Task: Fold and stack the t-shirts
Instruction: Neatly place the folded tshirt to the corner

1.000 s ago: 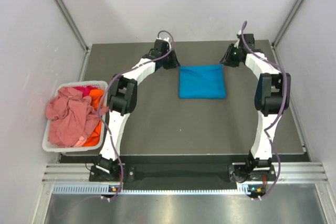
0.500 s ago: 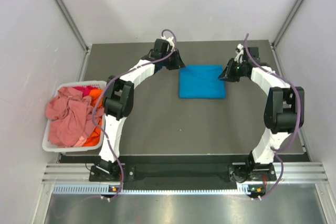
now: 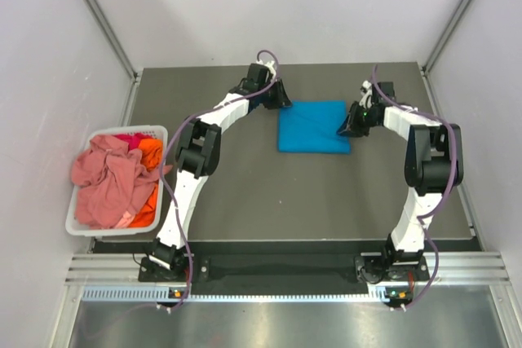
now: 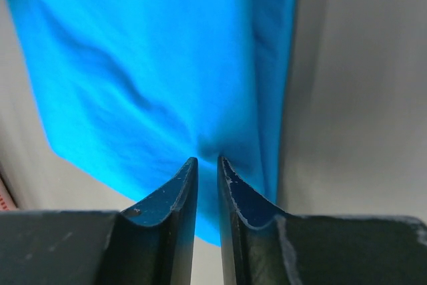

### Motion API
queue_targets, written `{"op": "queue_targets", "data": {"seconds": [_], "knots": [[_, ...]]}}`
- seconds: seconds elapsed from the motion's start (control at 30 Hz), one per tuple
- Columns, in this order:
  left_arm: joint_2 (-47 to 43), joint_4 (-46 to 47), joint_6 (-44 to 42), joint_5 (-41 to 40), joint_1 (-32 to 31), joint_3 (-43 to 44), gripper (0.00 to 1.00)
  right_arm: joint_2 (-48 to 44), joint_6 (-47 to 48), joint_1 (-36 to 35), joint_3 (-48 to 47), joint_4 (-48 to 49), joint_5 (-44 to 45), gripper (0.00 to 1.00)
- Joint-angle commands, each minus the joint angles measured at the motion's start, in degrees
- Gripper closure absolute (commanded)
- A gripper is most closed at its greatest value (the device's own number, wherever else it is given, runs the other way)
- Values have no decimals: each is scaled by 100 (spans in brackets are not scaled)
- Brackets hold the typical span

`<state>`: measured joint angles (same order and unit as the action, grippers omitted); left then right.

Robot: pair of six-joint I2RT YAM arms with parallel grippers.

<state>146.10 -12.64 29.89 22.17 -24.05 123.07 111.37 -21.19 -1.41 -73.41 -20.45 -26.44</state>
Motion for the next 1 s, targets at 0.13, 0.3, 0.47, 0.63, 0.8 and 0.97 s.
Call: {"op": "queue_targets", "data": {"seconds": [0.13,0.3,0.47,0.63,0.8,0.97], "knots": [[-100,350,-9,24,41,253,70,278,229,27,-1402,182,-318,81],[41,412,-97,-2,50,262,69,1060,203,62,-2359,86,-485,81],[164,526,-124,-143,111,306,69,2054,151,349,-3327,23,-459,80],[200,465,-62,-292,217,525,68,2862,-68,703,-4523,-135,-590,80],[-527,122,-53,-318,506,605,65,2252,-104,993,-4369,-82,-679,75],[-1592,-282,-281,22,604,-472,64,1020,-193,906,-2972,-20,-626,73]]}}
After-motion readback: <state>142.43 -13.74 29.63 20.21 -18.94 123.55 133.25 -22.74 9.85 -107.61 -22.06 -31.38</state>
